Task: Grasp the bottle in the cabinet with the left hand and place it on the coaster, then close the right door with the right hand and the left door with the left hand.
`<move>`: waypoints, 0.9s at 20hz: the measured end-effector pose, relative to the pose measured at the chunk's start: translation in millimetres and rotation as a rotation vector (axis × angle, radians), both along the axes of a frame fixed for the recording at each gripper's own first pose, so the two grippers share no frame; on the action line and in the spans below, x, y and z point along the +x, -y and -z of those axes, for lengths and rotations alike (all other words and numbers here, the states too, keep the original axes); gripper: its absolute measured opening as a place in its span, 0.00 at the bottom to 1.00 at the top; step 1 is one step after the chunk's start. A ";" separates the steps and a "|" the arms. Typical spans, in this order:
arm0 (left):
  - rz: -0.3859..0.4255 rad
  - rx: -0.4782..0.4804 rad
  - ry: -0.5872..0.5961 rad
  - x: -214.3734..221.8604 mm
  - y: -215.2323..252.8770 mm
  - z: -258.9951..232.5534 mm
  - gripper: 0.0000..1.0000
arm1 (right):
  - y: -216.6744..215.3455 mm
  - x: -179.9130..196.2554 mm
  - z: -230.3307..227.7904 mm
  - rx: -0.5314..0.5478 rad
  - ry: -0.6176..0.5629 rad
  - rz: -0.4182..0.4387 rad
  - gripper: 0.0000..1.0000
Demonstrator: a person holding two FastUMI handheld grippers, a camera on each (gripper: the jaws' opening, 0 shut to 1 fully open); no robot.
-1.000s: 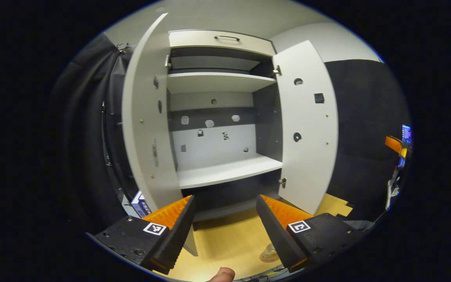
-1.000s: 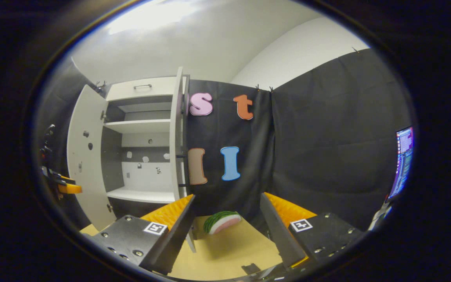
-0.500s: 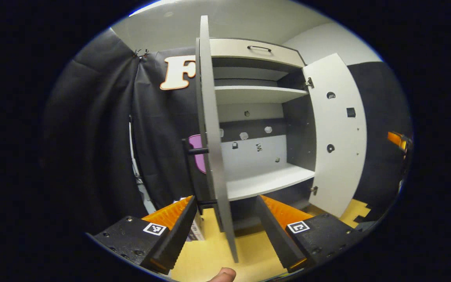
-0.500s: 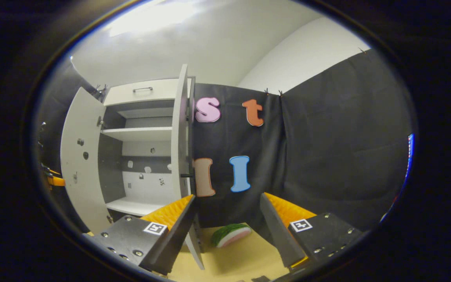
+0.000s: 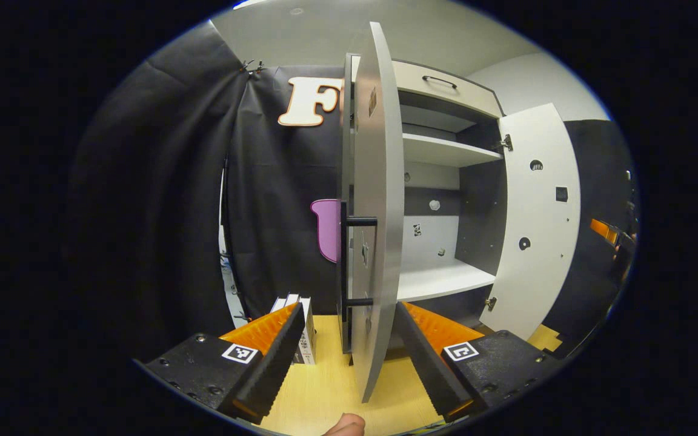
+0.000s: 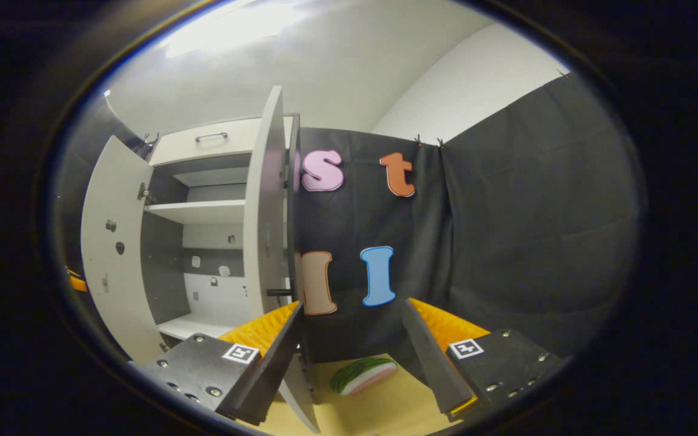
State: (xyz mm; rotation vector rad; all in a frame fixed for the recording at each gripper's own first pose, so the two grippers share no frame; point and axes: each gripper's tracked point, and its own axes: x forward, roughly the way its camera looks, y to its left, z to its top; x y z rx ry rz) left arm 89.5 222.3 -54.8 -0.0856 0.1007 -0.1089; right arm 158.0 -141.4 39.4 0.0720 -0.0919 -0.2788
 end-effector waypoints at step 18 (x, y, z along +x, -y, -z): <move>-0.064 0.022 0.010 -55.9 7.5 -4.0 0.95 | -8.3 65.7 26.9 -0.036 -0.179 -0.011 0.89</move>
